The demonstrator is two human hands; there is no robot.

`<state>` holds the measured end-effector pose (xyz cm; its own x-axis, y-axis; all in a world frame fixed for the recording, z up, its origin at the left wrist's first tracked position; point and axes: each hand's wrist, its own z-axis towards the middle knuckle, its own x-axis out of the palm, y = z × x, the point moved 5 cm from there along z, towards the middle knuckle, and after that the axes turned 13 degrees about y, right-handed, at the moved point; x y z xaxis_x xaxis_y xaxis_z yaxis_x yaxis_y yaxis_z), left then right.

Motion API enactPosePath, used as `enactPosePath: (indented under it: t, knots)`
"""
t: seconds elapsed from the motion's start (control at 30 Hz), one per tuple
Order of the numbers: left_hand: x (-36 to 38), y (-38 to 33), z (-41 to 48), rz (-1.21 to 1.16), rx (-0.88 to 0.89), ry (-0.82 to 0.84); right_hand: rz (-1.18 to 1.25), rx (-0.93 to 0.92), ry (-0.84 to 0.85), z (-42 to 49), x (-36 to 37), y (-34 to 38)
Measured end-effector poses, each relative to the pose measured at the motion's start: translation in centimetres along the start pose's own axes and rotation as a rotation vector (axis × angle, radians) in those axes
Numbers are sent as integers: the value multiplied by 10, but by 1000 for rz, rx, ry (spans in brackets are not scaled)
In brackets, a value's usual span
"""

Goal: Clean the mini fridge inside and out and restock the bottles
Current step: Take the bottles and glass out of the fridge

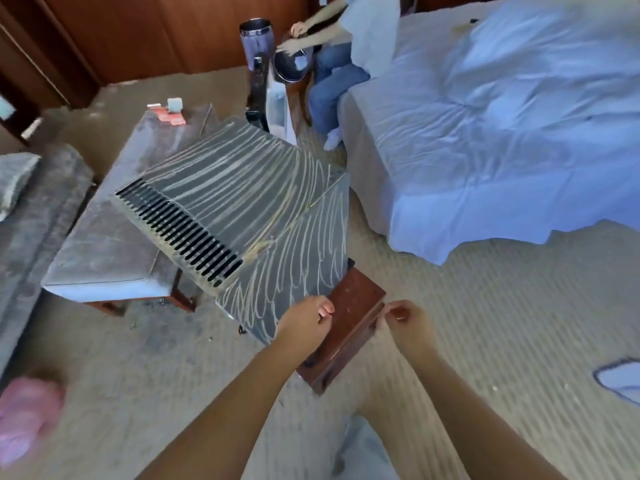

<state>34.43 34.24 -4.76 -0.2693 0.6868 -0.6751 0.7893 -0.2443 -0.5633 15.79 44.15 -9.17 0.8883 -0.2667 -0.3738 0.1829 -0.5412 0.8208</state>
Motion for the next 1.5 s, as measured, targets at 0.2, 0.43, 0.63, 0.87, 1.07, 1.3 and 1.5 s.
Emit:
enactPosePath:
  t: [0.2, 0.43, 0.63, 0.87, 1.07, 1.3, 1.5]
  knots:
    - [9, -80, 109, 112, 115, 36, 47, 89, -129, 47, -94, -20]
    - [16, -115, 187, 86, 112, 24, 51, 122, -143, 97, -145, -9]
    - [16, -145, 259, -8, 108, -8, -12, 123, -72, 177, -177, 4]
    - [-22, -164, 373, -150, -66, -129, -201, 76, 84, 318, -234, 34]
    - [-61, -174, 417, -248, -171, -235, -258, 64, 173, 396, -273, 58]
    - [-94, -140, 412, -400, -412, -429, -448, -118, 486, 477, -221, 123]
    - [-97, -119, 390, -543, -748, -586, -567, -259, 787, 529, -151, 176]
